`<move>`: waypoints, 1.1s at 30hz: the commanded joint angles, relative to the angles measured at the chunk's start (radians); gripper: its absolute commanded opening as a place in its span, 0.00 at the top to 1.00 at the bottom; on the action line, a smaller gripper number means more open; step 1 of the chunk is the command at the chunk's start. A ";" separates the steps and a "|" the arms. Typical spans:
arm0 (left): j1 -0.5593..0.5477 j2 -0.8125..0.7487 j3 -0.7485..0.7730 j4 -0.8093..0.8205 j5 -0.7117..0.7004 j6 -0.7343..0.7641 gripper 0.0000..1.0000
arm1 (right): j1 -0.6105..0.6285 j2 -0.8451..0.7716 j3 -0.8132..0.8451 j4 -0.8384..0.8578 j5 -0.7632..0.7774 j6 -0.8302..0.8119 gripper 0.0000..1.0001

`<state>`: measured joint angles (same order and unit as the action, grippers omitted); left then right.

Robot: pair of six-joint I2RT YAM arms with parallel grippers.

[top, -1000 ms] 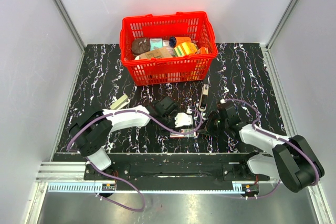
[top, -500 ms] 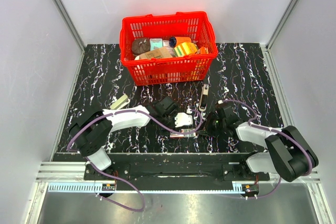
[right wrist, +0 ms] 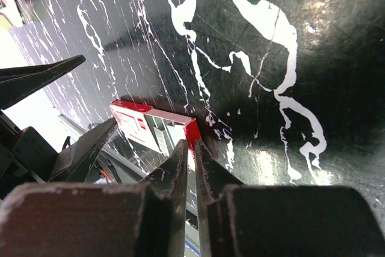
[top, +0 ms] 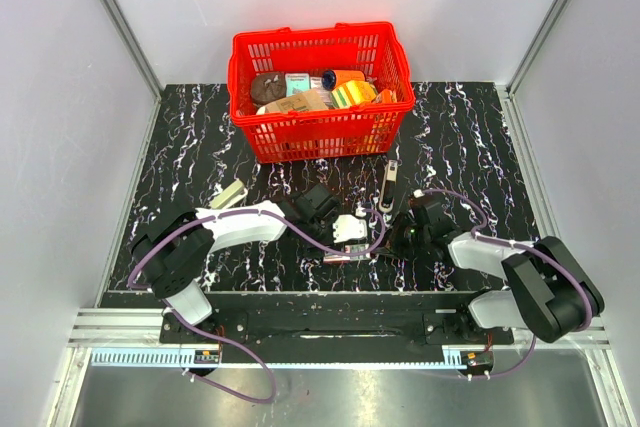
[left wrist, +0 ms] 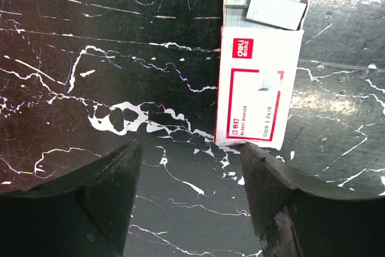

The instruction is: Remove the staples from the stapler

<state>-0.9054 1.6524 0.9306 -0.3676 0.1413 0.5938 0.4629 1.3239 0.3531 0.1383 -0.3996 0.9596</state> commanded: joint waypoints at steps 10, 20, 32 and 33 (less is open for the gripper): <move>-0.013 0.033 0.030 -0.007 -0.031 -0.005 0.30 | 0.046 0.081 0.069 0.033 -0.059 -0.099 0.88; -0.012 0.038 0.048 -0.013 -0.025 0.000 0.31 | 0.056 0.159 0.103 0.083 -0.117 -0.162 0.88; -0.012 0.070 0.083 0.004 -0.069 -0.023 0.33 | 0.059 0.228 0.121 0.149 -0.189 -0.173 0.85; -0.013 0.072 0.088 0.004 -0.063 -0.028 0.33 | 0.060 0.228 0.124 0.152 -0.191 -0.171 0.85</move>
<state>-0.9119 1.6932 0.9836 -0.3943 0.1020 0.5819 0.5098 1.5379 0.4488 0.2481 -0.5610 0.8124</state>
